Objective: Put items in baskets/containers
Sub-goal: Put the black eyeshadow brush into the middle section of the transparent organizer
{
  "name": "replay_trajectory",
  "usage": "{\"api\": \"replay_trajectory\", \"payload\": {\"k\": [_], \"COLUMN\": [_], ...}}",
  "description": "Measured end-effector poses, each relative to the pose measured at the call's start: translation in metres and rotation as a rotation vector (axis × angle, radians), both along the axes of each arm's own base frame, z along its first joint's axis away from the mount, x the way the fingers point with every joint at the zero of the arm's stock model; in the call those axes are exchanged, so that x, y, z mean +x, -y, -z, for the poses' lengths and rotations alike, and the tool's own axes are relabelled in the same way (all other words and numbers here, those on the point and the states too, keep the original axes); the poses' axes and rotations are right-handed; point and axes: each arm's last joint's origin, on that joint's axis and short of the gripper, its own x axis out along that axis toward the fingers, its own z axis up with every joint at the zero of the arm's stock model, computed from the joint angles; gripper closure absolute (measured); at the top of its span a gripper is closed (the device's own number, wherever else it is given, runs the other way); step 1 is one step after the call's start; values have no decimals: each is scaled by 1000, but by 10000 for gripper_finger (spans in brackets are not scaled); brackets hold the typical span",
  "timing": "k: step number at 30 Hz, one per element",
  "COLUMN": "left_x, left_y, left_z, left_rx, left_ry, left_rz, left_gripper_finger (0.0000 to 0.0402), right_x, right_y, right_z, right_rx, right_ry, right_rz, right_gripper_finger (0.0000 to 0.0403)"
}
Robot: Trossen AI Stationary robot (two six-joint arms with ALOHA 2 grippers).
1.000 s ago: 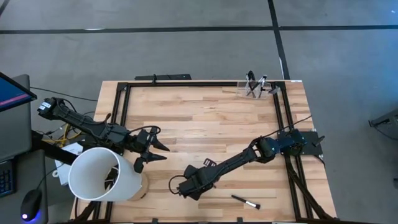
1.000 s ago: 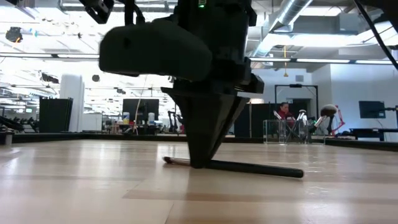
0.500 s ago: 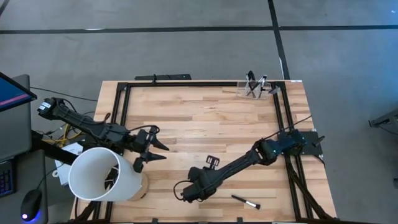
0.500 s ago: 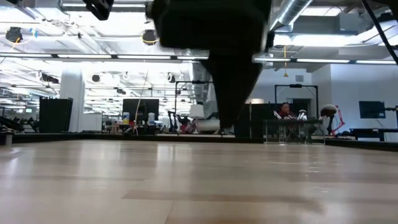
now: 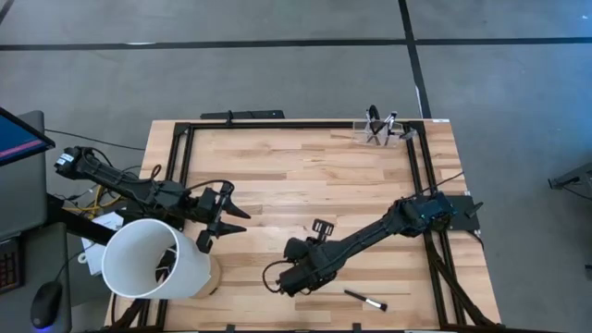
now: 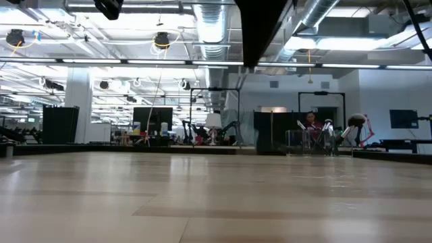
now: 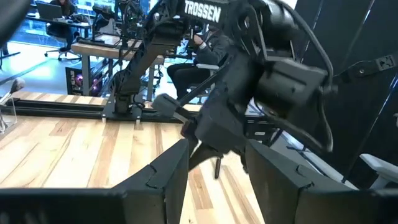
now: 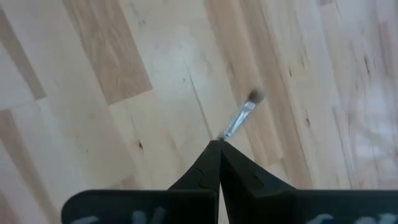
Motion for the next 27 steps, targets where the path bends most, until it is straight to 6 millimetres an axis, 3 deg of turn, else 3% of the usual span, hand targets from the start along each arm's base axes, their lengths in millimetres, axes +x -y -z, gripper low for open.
{"api": "replay_trajectory", "payload": {"k": [5, 12, 16, 21, 24, 27], "left_x": [0, 0, 0, 0, 0, 0], "left_y": [0, 0, 0, 0, 1, 2], "left_z": [0, 0, 0, 0, 0, 1], "left_rx": [-4, -11, -6, -29, -34, -31], "left_ry": [-2, -4, -3, -10, -13, -16], "left_rz": [0, 0, 0, -1, 6, 9], "left_gripper_finger": [244, 244, 244, 244, 244, 244], "right_x": [-1, -3, -1, -3, -21, -45], "right_y": [20, 28, 36, 70, 88, 103], "right_z": [-27, -38, -28, 5, 17, 17], "right_rx": [61, 71, 126, 161, 149, 137], "right_ry": [29, 34, -50, -219, -303, -307], "right_rz": [20, -9, -44, 55, 125, 195], "right_gripper_finger": [400, 401, 402, 402, 402, 402]}}
